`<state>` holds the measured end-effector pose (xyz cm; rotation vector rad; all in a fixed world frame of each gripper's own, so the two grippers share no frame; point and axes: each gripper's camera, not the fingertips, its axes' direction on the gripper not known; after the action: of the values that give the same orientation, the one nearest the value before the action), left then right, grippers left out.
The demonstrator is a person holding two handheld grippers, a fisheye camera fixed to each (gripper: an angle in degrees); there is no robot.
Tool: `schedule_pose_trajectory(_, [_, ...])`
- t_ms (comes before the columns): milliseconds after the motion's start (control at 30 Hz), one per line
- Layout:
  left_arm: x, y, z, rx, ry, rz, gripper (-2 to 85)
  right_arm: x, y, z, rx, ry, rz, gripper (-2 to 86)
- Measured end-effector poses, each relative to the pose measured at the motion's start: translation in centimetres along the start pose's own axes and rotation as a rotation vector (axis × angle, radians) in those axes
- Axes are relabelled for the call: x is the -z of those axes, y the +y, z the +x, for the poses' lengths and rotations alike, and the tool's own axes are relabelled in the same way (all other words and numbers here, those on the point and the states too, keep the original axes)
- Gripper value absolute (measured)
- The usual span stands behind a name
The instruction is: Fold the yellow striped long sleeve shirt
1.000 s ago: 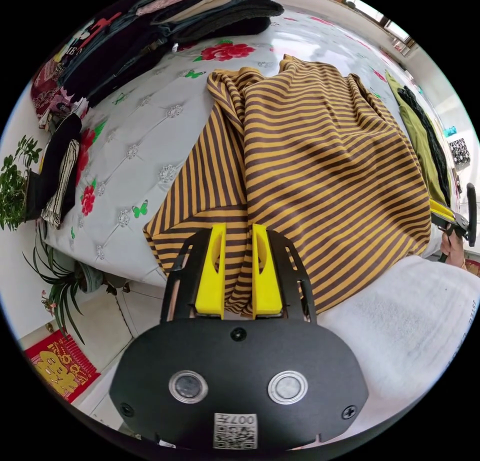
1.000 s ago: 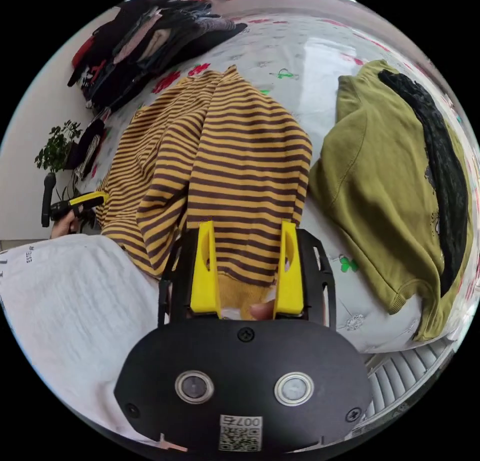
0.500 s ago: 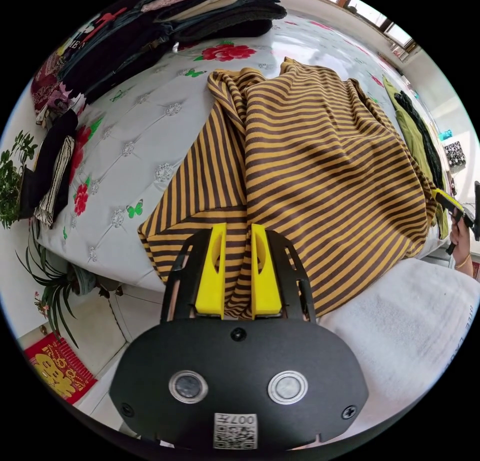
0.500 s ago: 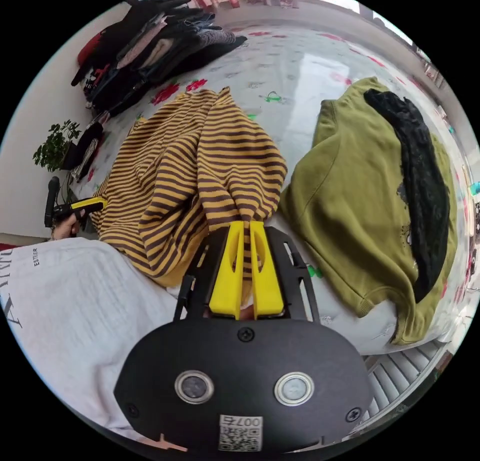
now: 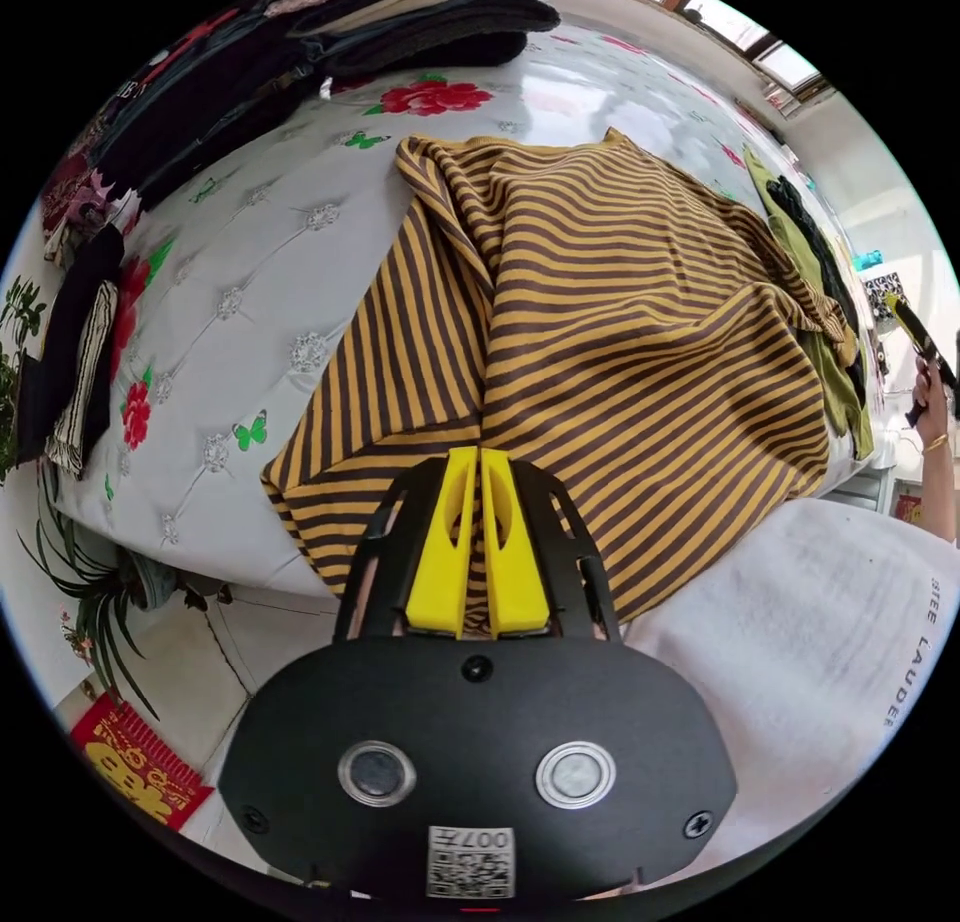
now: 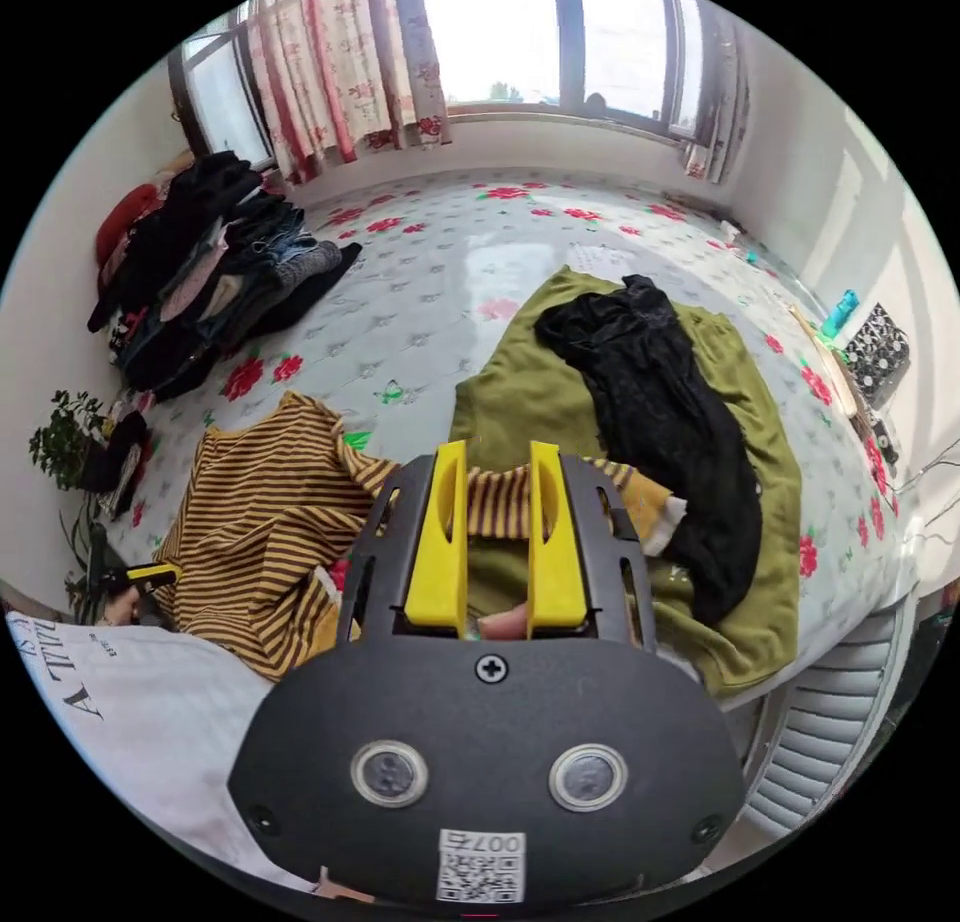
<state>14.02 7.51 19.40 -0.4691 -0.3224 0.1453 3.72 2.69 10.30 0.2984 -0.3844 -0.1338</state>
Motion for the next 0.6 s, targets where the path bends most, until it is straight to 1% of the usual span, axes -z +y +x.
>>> schedule_pose_trajectory(33, [0.5,0.2,-0.4,-0.012,0.029,0.002,-0.6,-1.8,0.0,-1.4,0.032,-0.06,-0.039,7.3])
schedule_pose_trajectory(133, [3.0,1.2,-3.0,0.014,0.137,0.04,-0.9,-5.3,-0.8,-4.7,0.084,-0.145,-0.12,8.4])
schedule_pose_trajectory(167, [4.5,1.7,-4.6,0.032,0.179,0.062,-0.9,-5.8,-1.1,-5.3,0.095,-0.154,-0.127,8.6])
schedule_pose_trajectory(233, [6.9,2.4,-7.5,0.069,0.198,0.092,-0.9,-7.4,-2.5,-7.3,0.133,-0.166,-0.145,9.2])
schedule_pose_trajectory(300, [9.5,2.9,-10.9,0.12,0.161,0.133,-0.9,-8.7,-3.8,-8.5,0.165,-0.178,-0.163,9.5])
schedule_pose_trajectory(333, [11.4,3.1,-13.6,0.178,0.125,0.178,-0.9,-9.5,-4.6,-9.3,0.185,-0.175,-0.174,9.8])
schedule_pose_trajectory(400, [13.8,3.4,-17.9,0.307,0.064,0.261,-0.7,-11.0,-5.9,-10.5,0.213,-0.179,-0.199,10.4])
schedule_pose_trajectory(467, [14.6,3.2,-22.6,0.532,0.008,0.318,-0.3,-12.9,-7.0,-11.8,0.232,-0.196,-0.245,11.1])
schedule_pose_trajectory(500, [14.7,3.1,-23.3,0.577,-0.002,0.335,-0.1,-14.1,-7.5,-12.6,0.244,-0.201,-0.277,11.6])
schedule_pose_trajectory(533, [14.7,2.6,-23.5,0.6,-0.021,0.358,1.0,-15.1,-7.8,-13.5,0.259,-0.195,-0.298,12.0])
schedule_pose_trajectory(600, [14.2,1.1,-22.2,0.55,-0.055,0.364,4.8,-16.3,-8.1,-14.5,0.277,-0.175,-0.32,12.0])
